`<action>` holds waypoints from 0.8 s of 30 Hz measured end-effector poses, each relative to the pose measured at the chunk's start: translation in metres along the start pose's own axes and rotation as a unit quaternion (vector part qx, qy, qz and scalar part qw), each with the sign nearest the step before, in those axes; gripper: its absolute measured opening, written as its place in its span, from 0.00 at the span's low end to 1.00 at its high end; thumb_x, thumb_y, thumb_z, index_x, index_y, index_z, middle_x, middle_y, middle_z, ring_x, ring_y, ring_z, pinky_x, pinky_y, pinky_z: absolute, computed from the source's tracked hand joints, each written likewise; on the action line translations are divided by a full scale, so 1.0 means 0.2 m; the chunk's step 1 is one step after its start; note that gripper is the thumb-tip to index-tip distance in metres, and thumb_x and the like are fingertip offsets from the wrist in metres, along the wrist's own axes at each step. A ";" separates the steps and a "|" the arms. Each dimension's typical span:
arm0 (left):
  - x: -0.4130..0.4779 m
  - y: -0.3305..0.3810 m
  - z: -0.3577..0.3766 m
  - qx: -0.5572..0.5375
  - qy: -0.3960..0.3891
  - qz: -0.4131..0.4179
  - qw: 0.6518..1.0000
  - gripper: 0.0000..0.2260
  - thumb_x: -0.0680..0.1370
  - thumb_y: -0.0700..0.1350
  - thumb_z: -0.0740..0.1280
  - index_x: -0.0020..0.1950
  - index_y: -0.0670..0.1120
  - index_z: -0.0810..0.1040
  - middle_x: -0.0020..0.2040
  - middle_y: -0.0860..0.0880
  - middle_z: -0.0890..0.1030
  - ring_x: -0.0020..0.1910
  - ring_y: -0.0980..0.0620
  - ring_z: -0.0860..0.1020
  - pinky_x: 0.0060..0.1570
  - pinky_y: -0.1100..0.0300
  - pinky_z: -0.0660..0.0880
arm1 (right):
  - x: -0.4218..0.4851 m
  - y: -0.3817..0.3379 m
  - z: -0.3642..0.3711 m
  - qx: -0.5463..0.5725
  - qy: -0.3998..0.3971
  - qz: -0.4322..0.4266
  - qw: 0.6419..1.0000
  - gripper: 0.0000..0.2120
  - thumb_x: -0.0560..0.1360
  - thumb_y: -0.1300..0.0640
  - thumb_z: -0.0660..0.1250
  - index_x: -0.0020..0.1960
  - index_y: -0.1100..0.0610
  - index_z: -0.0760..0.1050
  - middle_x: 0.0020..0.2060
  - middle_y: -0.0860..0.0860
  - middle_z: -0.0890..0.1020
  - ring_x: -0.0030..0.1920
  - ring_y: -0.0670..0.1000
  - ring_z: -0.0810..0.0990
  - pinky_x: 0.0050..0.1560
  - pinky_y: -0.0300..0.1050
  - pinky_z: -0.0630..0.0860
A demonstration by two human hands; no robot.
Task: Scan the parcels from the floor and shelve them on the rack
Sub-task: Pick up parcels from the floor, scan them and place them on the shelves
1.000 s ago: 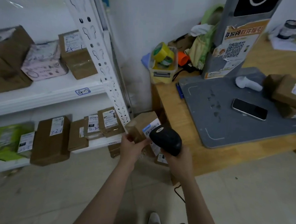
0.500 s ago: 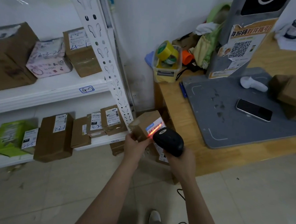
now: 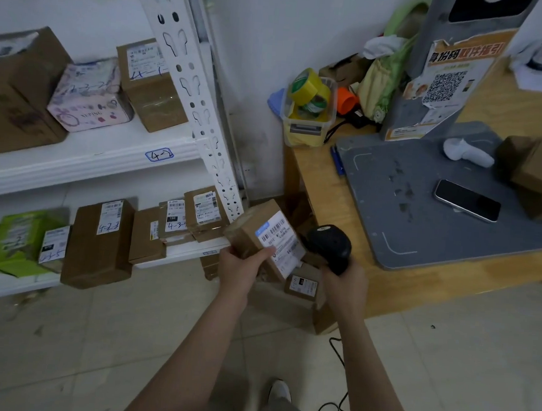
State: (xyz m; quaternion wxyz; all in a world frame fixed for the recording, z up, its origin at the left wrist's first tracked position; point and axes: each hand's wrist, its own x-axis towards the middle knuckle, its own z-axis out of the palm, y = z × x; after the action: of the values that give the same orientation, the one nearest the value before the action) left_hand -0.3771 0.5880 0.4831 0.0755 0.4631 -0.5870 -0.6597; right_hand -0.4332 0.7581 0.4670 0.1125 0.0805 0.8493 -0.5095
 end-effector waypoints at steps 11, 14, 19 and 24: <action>0.01 -0.03 -0.10 -0.031 0.018 -0.011 0.999 0.23 0.68 0.41 0.81 0.61 0.44 0.80 0.56 0.48 0.85 0.55 0.50 0.84 0.56 0.46 0.82 | 0.42 0.20 -0.05 -0.155 0.020 0.081 0.984 0.15 0.77 0.65 0.62 0.63 0.62 0.71 0.56 0.61 0.79 0.56 0.63 0.78 0.50 0.55 0.75; 0.00 -0.01 -0.11 -0.043 0.019 -0.009 0.999 0.21 0.69 0.40 0.80 0.61 0.43 0.80 0.56 0.48 0.85 0.54 0.50 0.84 0.53 0.49 0.82 | 0.46 0.23 -0.03 -0.198 0.028 0.089 0.976 0.18 0.77 0.63 0.63 0.66 0.61 0.69 0.61 0.61 0.77 0.60 0.62 0.76 0.56 0.58 0.76; 0.00 0.05 -0.16 -0.070 0.030 0.005 0.997 0.18 0.70 0.40 0.79 0.59 0.43 0.82 0.54 0.48 0.86 0.52 0.51 0.84 0.49 0.53 0.82 | 0.37 0.17 0.05 -0.242 0.150 0.062 0.957 0.32 0.69 0.63 0.71 0.70 0.62 0.63 0.67 0.64 0.67 0.67 0.65 0.65 0.66 0.62 0.64; 0.01 0.10 -0.30 -0.110 0.042 0.005 0.993 0.15 0.71 0.40 0.78 0.57 0.43 0.82 0.54 0.47 0.86 0.49 0.55 0.84 0.43 0.56 0.82 | 0.13 -0.08 0.28 -0.170 0.202 -0.113 0.958 0.30 0.69 0.59 0.74 0.67 0.62 0.68 0.67 0.62 0.70 0.65 0.62 0.69 0.61 0.56 0.69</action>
State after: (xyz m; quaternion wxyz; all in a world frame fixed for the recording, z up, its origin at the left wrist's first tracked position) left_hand -0.3456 0.5391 0.5067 0.1534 0.4764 -0.5094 -0.7000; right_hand -0.4557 0.7016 0.4474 -0.1072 0.0648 0.9319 -0.3404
